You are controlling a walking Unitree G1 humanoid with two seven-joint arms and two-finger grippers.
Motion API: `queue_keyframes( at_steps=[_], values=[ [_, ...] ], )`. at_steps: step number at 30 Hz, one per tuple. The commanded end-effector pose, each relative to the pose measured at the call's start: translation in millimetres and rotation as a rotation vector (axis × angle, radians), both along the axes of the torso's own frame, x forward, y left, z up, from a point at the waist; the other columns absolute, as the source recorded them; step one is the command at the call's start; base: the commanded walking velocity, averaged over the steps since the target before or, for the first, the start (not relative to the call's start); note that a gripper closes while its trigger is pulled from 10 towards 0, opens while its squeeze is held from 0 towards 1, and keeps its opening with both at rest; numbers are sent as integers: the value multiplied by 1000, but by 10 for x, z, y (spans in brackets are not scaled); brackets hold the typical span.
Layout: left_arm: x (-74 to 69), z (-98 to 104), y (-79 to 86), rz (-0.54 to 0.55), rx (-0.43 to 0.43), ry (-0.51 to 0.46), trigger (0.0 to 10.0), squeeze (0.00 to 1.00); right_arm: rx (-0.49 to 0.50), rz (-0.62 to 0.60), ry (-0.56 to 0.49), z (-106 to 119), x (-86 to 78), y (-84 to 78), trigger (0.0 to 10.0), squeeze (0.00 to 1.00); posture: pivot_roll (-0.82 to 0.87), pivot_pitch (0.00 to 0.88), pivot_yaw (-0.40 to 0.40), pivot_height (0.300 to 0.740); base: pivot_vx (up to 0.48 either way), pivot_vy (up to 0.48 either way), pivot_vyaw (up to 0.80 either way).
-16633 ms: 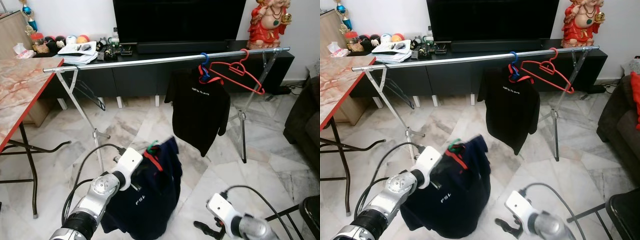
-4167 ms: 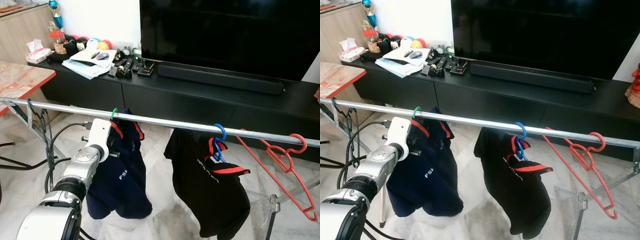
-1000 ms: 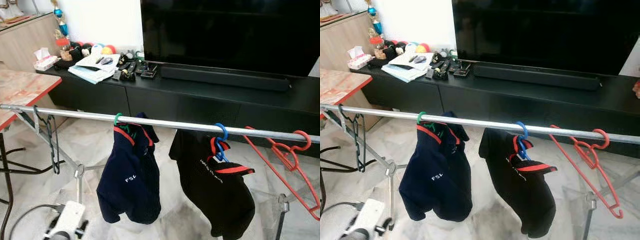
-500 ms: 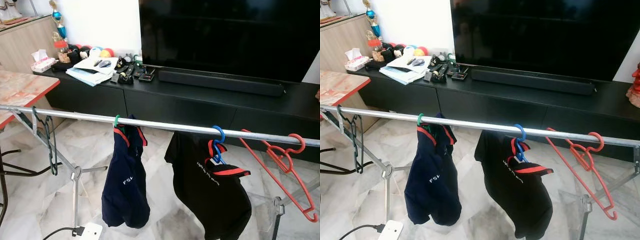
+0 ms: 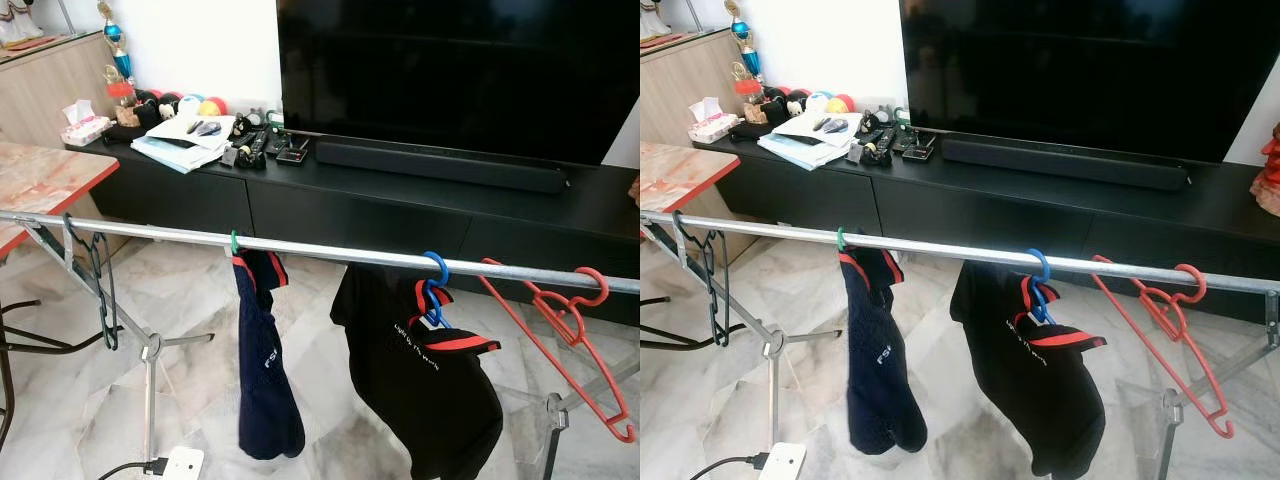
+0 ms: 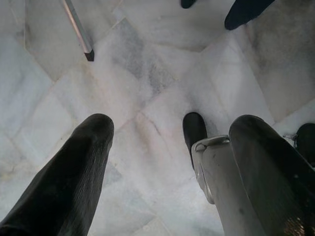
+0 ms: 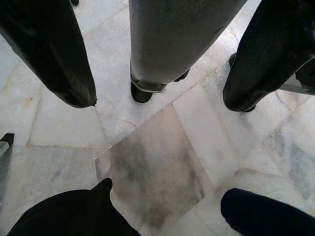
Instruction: Hang hanger
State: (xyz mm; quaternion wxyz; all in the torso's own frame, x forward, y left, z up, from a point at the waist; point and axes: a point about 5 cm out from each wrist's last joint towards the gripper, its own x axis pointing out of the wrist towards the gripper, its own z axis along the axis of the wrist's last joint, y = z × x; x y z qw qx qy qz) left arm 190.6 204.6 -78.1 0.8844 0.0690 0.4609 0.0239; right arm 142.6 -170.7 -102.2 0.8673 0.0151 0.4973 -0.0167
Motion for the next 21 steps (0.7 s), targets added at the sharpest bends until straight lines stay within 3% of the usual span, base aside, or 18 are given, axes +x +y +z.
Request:
queue_keyframes(
  at_steps=[1,21],
  values=[
    [-67,-31,25,-12,17,29,10000,0,-1,-9,5,-6,-19,-9,10000,0,-78,3,14,740,0,0,0],
    [-63,-40,-56,-16,-33,15,10000,0,19,-85,2,-16,-62,-45,10000,0,-102,0,13,740,0,0,0]
  ],
)
